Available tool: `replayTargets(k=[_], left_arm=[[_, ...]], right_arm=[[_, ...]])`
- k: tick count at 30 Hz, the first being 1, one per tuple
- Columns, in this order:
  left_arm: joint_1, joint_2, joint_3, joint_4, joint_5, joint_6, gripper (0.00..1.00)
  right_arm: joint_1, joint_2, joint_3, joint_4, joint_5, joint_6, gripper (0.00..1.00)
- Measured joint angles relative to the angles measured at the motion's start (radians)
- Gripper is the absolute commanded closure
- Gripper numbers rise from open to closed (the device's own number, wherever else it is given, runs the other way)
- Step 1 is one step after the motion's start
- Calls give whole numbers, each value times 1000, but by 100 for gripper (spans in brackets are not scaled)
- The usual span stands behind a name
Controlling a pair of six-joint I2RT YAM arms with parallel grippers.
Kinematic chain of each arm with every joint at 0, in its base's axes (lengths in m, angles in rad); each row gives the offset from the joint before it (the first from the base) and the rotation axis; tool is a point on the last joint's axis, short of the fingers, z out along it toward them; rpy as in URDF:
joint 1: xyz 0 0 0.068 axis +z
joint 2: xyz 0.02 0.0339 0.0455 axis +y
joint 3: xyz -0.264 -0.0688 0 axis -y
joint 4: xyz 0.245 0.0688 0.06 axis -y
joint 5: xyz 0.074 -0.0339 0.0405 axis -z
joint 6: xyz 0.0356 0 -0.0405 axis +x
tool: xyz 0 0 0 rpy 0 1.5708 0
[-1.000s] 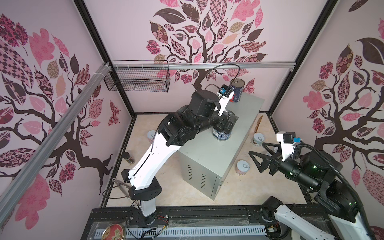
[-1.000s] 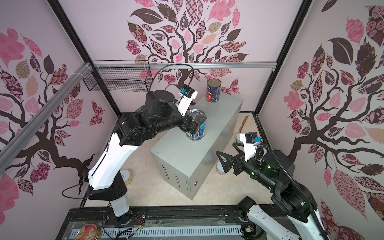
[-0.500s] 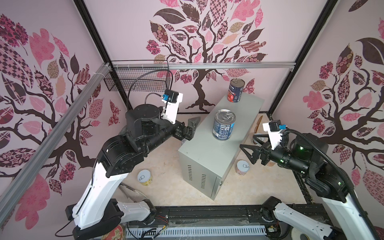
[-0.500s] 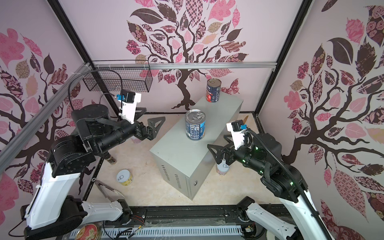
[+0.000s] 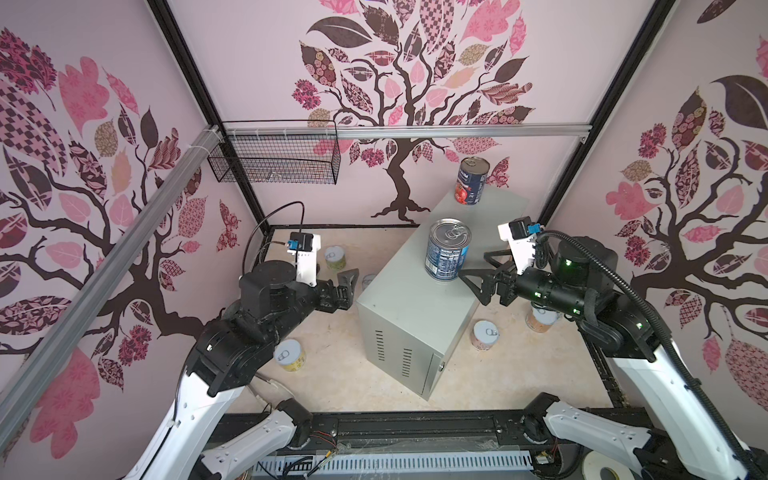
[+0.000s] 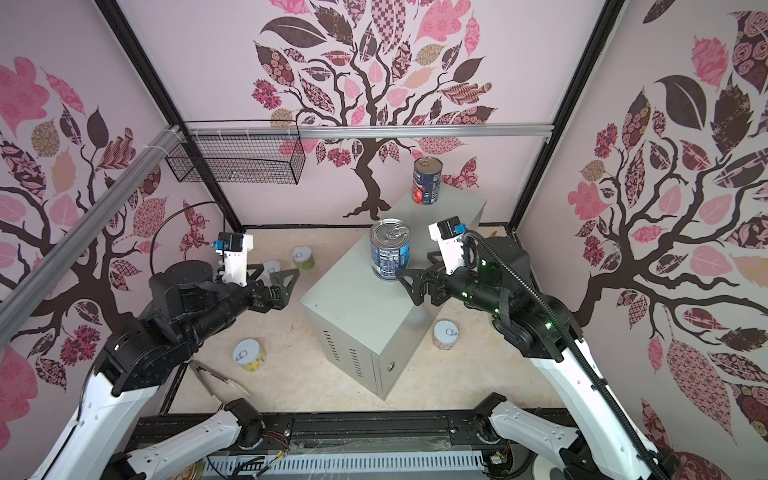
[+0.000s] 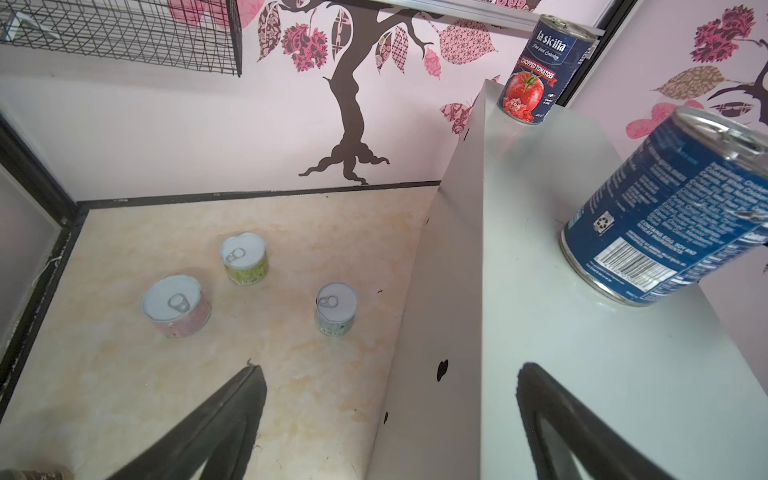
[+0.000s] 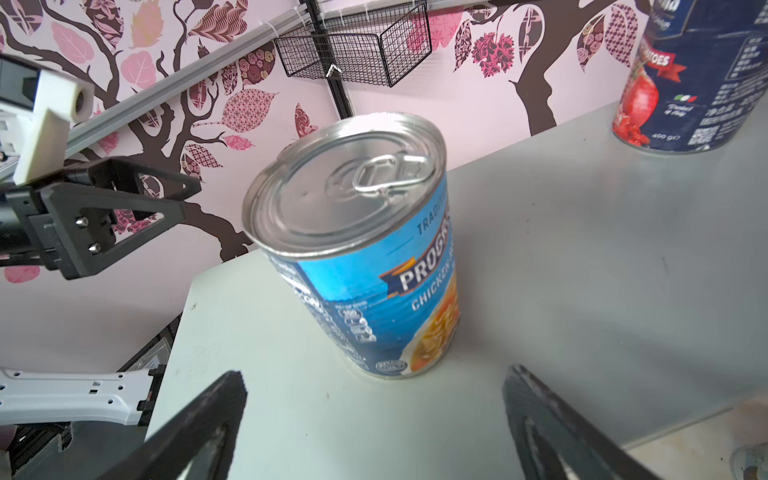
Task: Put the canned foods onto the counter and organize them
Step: 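Grasp the soup can with the right gripper while the left opens and withdraws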
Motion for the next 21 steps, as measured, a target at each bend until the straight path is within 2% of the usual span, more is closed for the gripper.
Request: replayTargets(k=[13,21], left_arm=[[2,-184,-243,63,-24,-74,2],[2,-259,-351,69,-46,-89,2]], right_arm=[[3,123,64,60,-24,0,0],[59,205,103,76,16,-19,0]])
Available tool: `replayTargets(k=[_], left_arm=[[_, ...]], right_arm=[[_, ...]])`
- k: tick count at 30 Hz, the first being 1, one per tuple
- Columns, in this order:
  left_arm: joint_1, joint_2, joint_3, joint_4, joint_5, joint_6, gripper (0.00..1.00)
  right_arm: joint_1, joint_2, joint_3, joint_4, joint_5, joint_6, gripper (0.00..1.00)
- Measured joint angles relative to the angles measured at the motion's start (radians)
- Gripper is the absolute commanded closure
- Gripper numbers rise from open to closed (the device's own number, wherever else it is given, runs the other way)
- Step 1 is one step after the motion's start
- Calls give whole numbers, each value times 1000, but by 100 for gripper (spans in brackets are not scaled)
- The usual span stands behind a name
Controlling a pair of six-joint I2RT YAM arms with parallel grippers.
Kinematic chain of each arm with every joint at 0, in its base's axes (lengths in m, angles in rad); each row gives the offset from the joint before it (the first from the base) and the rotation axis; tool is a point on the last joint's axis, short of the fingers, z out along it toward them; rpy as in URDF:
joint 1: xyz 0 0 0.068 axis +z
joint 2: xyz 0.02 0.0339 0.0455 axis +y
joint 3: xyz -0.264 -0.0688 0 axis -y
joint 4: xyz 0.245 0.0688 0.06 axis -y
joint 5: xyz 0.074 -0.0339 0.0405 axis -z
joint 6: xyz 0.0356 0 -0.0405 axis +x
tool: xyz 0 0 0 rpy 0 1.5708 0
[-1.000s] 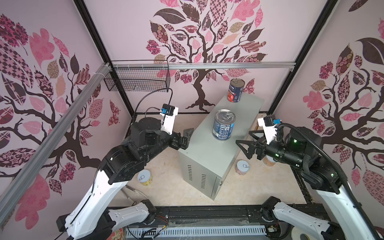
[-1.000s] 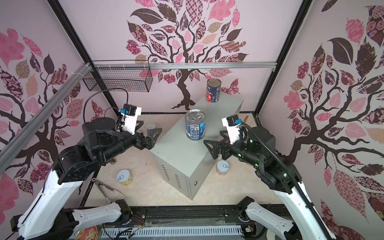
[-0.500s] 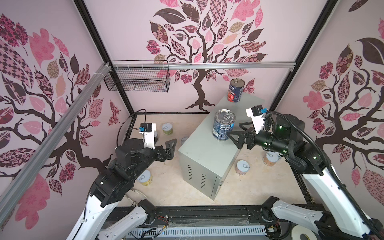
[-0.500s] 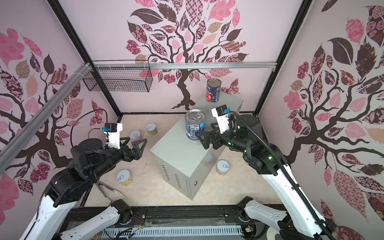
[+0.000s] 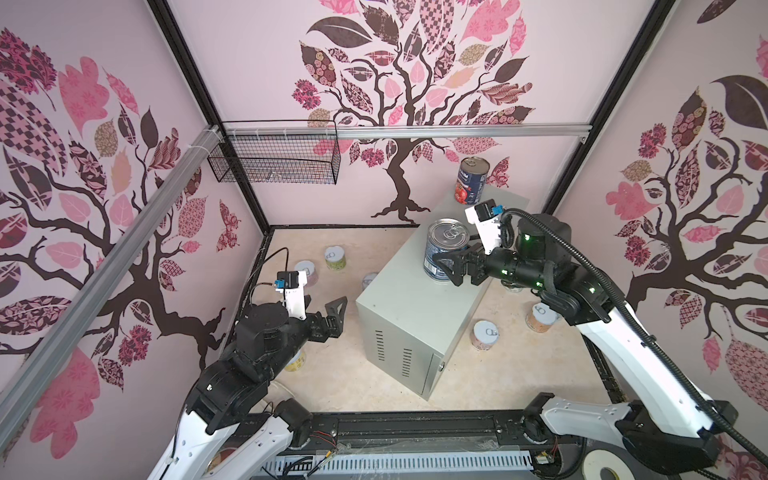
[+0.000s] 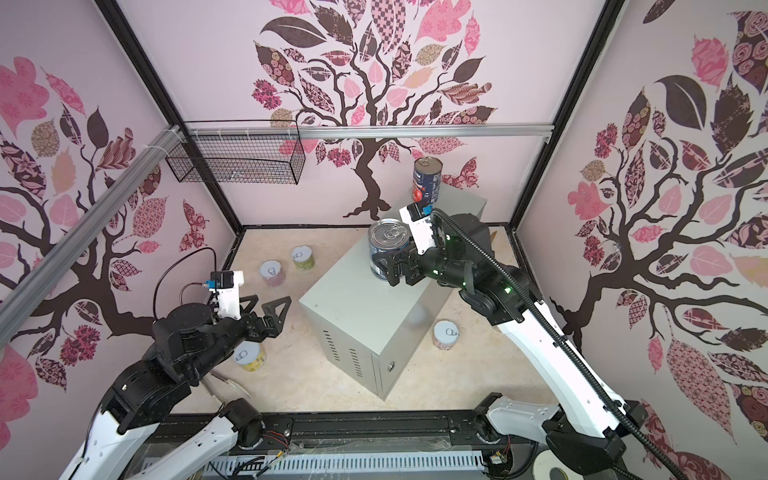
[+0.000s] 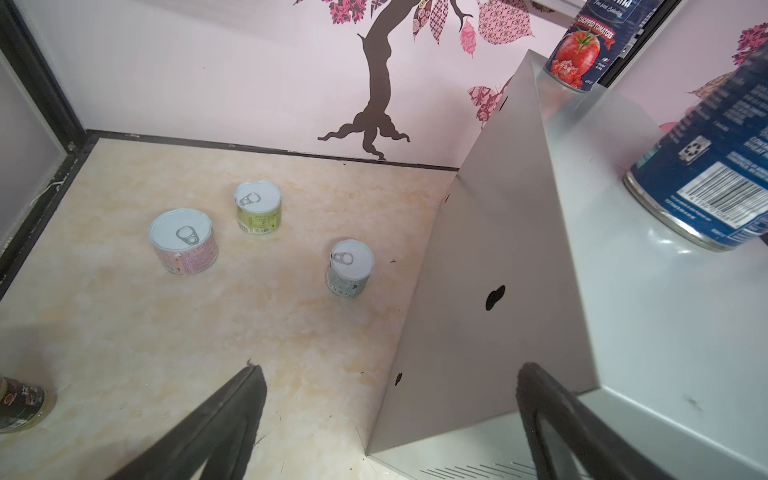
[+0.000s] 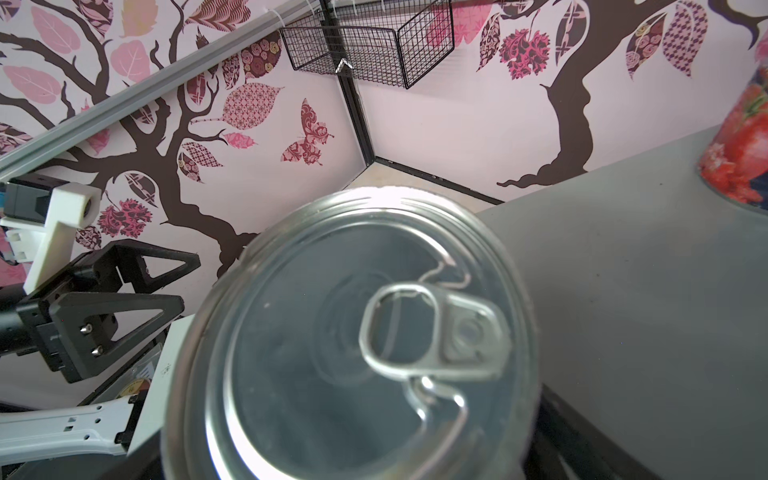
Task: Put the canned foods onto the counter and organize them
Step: 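Grasp the soup can with the right gripper while the left opens and withdraws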
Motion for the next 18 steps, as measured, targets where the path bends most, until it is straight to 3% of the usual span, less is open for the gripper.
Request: replayTargets(k=[18], left_arm=[[0,-62,-33,-23,-7,-3,2]], right_arm=[[45,41,-9,78,60,-18,5]])
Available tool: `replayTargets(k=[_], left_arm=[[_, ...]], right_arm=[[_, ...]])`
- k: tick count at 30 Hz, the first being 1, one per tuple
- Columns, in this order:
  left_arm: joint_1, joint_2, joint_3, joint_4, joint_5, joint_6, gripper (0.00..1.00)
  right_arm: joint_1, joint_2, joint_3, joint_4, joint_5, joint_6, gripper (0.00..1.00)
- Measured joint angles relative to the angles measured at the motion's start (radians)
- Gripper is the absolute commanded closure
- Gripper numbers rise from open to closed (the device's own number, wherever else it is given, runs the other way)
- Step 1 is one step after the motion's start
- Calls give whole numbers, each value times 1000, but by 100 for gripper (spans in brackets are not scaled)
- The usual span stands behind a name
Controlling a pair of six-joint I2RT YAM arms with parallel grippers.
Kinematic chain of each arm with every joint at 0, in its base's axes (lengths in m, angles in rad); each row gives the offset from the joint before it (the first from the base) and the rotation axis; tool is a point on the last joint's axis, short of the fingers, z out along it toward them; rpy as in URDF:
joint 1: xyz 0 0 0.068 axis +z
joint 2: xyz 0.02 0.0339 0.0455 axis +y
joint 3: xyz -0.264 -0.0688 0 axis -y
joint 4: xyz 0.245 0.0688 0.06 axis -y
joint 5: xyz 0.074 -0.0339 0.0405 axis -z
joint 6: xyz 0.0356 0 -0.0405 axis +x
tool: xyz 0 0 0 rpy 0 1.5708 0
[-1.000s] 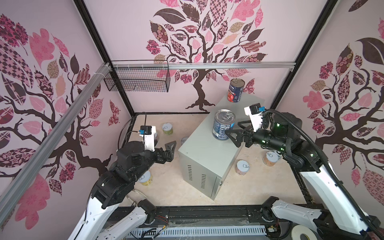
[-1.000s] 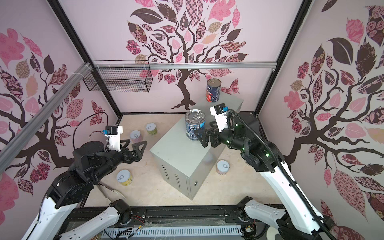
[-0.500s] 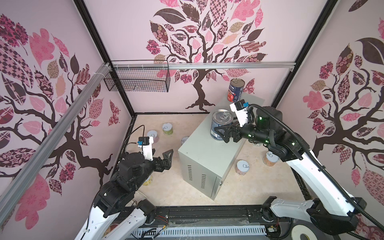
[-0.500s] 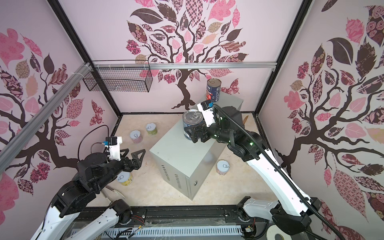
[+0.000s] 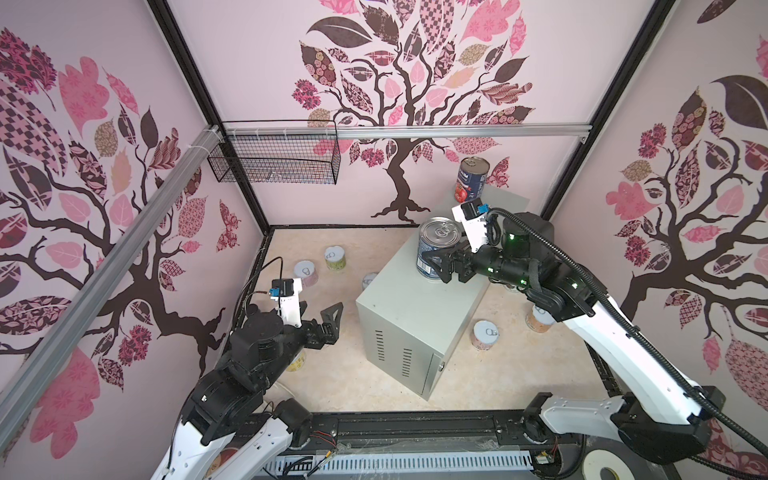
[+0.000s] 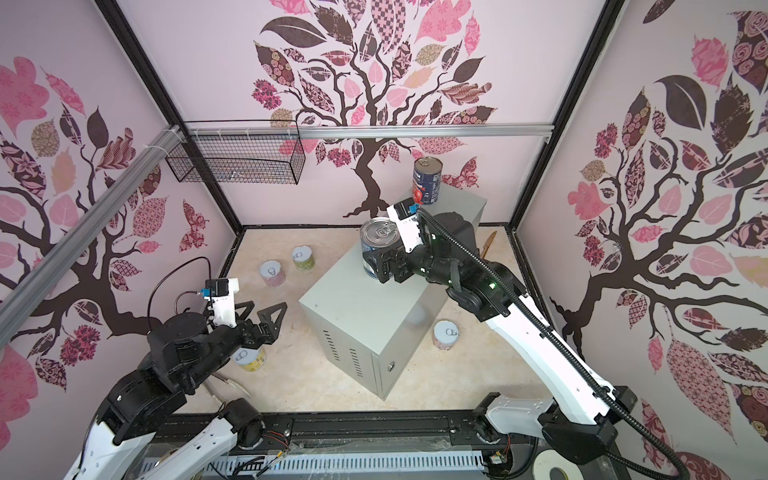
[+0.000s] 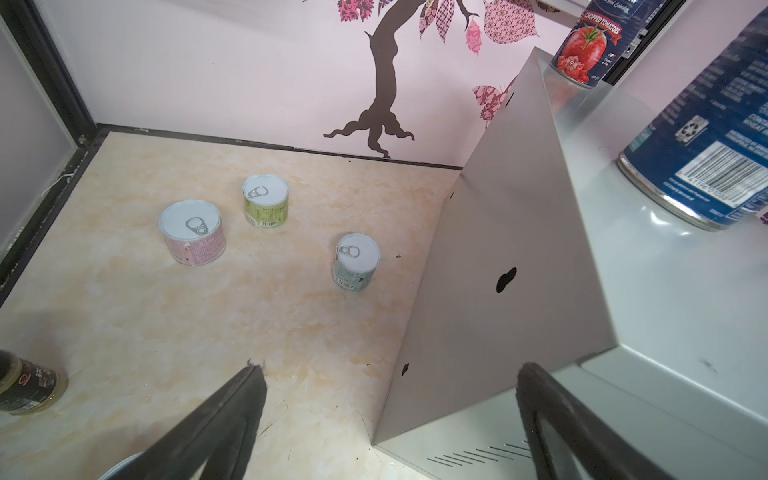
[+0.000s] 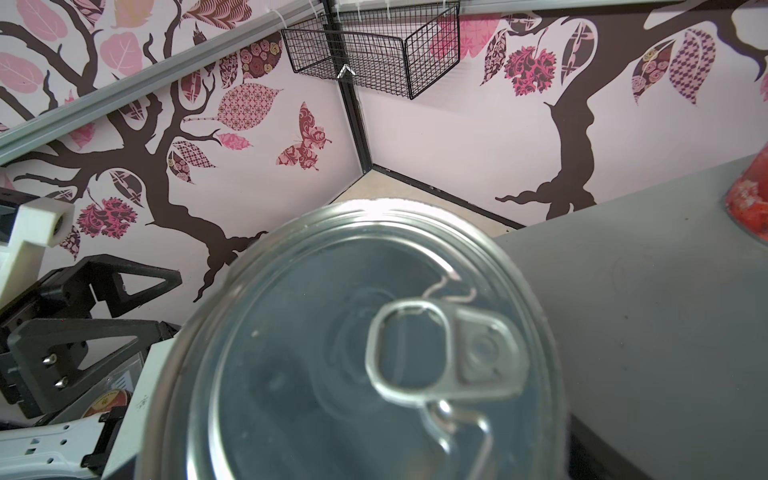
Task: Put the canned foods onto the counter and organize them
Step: 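Grasp the soup can with the right gripper while the left opens and withdraws, then carry the soup can with the right gripper beside the tomato can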
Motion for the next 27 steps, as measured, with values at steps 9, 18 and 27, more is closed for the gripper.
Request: replayTargets(k=[9,18,27], left_arm=[[0,-3,1,-20,6,-11,2],[0,39,8,-19,17,-16,2],[0,86,30,-4,18,-1,2]], right_arm=[[0,0,-62,107,11,0,0],[2,-4,-121,216,23,1,0],[6,-10,-170,307,50,-8,12]])
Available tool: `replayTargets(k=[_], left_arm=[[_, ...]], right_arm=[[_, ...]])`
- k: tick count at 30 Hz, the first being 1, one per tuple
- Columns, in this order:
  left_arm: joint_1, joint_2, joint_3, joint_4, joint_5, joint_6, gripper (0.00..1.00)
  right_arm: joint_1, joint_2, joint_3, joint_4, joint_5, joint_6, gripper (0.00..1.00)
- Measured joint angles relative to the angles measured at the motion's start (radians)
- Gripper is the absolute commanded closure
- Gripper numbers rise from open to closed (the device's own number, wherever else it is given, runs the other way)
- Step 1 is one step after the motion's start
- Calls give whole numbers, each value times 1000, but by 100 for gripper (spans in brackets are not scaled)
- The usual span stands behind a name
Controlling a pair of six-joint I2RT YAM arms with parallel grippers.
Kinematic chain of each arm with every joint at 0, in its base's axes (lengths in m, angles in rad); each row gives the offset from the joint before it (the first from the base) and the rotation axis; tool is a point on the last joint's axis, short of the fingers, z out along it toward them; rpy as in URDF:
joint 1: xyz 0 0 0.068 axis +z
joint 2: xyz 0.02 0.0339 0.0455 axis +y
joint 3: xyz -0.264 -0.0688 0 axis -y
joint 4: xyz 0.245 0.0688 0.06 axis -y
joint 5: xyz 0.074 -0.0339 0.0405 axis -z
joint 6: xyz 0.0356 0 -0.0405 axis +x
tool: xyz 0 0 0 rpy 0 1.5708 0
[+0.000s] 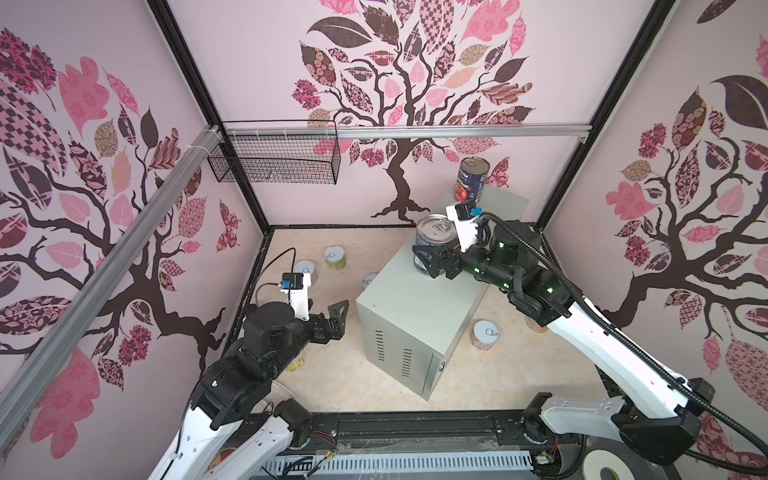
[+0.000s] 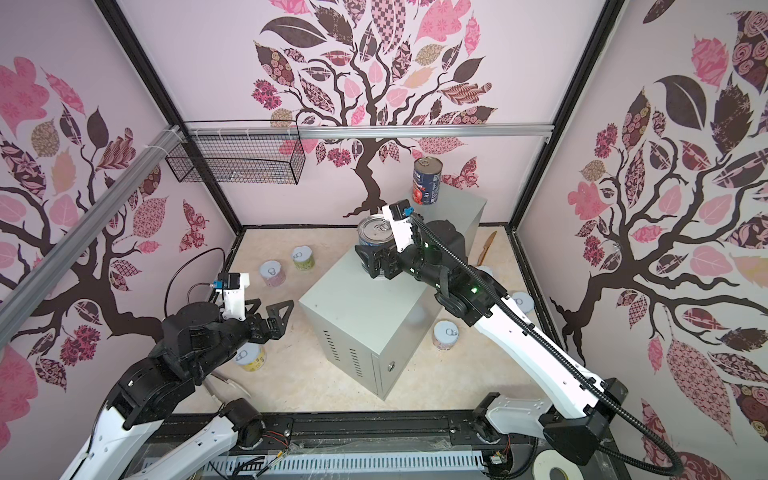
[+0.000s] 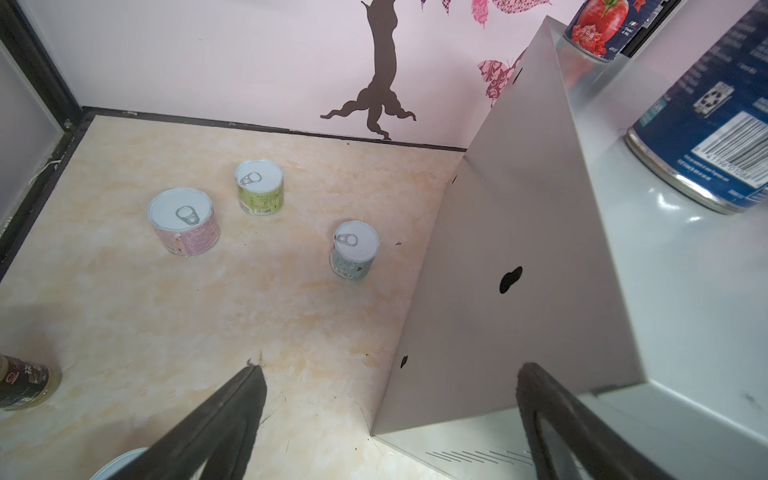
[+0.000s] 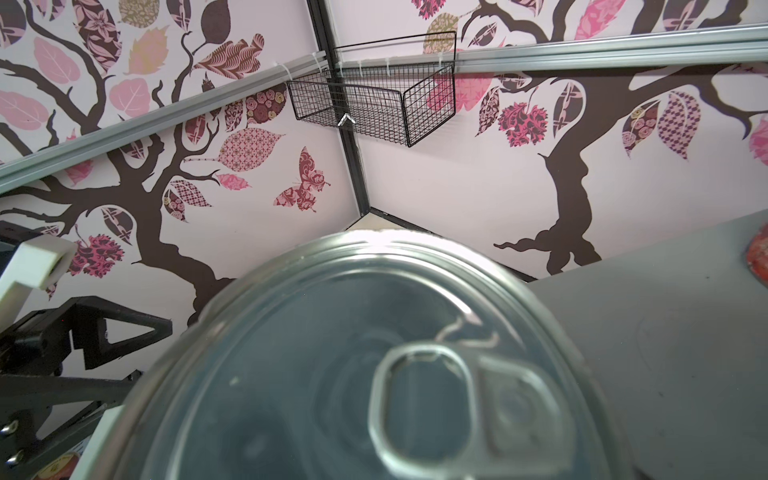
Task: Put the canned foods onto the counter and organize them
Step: 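Carry the soup can with the right gripper beside the tomato can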
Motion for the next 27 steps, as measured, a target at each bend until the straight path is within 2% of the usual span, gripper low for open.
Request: replayTargets(k=[8,16,21,27], left_arm=[[0,34,28,28,1,17,2],[0,64,39,42,13,18,2],[0,85,58,43,24,20,2],[0,116,84,74,27,21,2]], right_arm=[[2,-5,-2,6,61,0,22],[-10,-23,18,-69,185,-19,27],[-120,-31,50,-140,183,-5,28],[-240,-31,97,-224,245,-7,30]])
